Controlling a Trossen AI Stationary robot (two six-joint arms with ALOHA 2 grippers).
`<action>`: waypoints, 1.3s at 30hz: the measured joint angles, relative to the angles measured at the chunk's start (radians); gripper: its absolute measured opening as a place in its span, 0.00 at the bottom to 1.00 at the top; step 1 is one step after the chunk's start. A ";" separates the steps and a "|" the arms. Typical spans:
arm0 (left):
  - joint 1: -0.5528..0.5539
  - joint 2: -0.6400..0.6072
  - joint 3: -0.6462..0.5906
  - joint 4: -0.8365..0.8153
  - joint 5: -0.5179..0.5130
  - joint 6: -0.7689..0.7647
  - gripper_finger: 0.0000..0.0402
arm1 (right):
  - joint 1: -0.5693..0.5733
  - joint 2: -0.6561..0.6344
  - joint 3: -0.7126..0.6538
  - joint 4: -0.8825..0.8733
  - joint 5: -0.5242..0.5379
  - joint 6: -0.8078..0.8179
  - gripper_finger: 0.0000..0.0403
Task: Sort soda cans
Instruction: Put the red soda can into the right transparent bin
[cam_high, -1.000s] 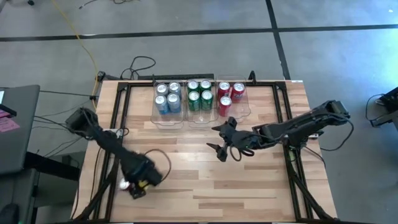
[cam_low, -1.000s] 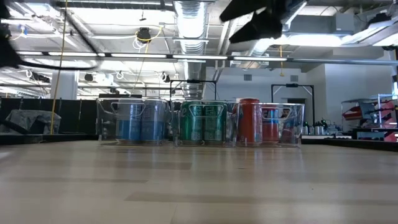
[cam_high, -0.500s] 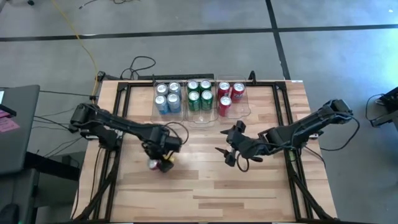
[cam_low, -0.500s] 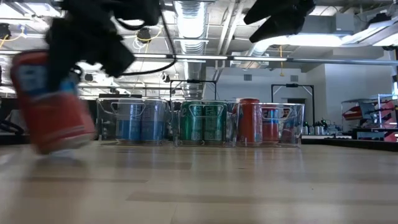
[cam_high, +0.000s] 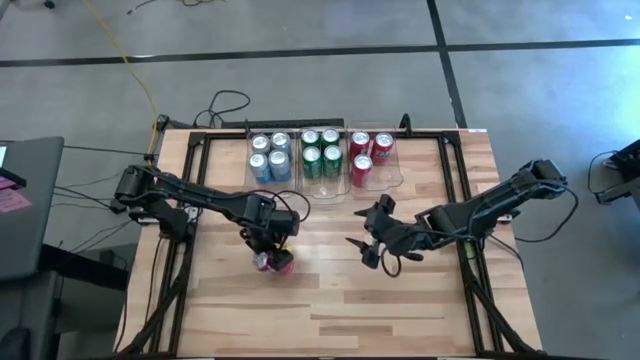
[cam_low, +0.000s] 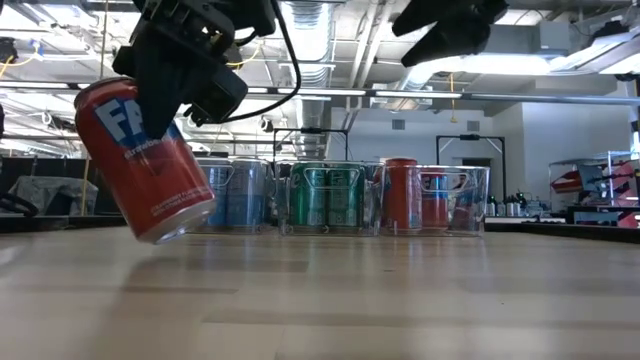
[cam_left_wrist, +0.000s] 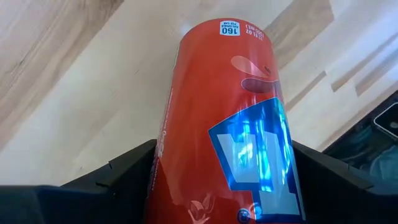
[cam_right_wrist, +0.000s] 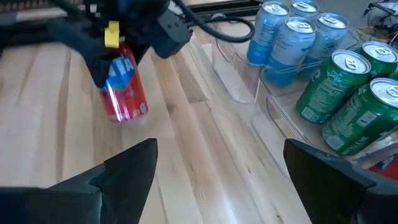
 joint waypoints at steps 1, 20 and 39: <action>0.000 0.000 0.000 0.001 0.000 -0.004 0.78 | 0.000 0.009 0.000 0.011 0.000 0.012 0.91; -0.046 -0.003 0.021 0.125 -0.002 0.110 0.78 | -0.077 0.462 -0.075 0.826 -0.373 -0.092 0.91; -0.118 -0.003 0.129 0.134 -0.159 0.291 0.78 | -0.120 0.626 0.089 0.884 -0.643 -0.099 0.90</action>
